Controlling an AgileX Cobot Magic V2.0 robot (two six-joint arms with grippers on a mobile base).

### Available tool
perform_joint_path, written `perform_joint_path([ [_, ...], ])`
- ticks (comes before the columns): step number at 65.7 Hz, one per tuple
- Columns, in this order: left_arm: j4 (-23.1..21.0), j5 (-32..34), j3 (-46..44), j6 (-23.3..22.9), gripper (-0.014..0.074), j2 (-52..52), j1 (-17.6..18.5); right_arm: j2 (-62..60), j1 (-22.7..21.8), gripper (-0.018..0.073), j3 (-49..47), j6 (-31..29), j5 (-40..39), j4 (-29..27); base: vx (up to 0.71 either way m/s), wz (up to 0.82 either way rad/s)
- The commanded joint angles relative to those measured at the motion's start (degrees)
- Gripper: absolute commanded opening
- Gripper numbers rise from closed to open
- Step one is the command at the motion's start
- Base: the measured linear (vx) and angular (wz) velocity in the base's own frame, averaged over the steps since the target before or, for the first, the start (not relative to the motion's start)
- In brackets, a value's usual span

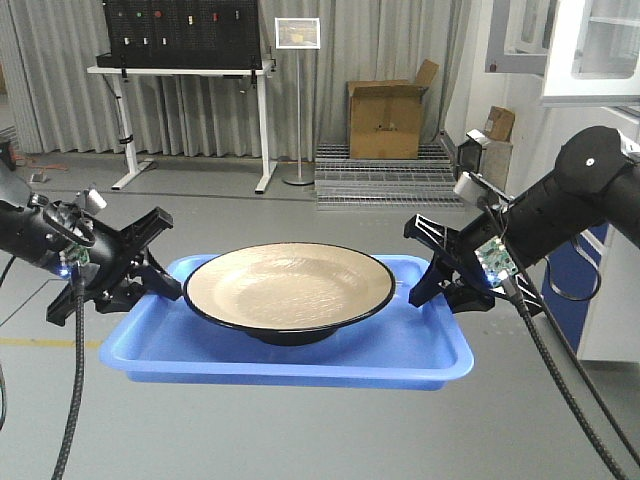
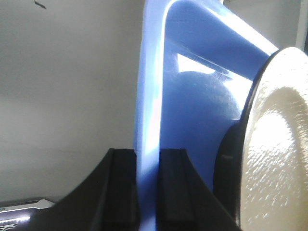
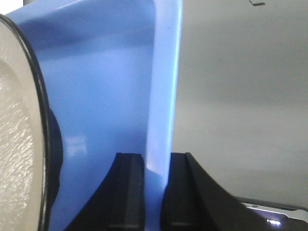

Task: Place disk in tray to left cabinet
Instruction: 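Hold the tray level with both grippers while the base drives to the cabinet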

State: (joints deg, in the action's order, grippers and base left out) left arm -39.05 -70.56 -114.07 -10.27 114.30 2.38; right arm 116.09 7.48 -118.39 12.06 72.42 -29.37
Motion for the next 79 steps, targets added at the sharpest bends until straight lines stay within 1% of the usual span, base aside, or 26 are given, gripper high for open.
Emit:
perform_joint_path([
  [1, -12.5, -1.3, -2.1, -1.2, -0.0001, -4.0, 2.0, -3.9, 1.7, -0.0005, -2.2, -0.3, -2.4, -11.6, 0.7, -0.02],
  [79, -12.5, -1.3, -2.1, -1.2, -0.0001, -4.0, 2.0, -3.9, 1.8, -0.0005, -2.2, -0.3, -2.2, -11.7, 0.7, -0.01],
])
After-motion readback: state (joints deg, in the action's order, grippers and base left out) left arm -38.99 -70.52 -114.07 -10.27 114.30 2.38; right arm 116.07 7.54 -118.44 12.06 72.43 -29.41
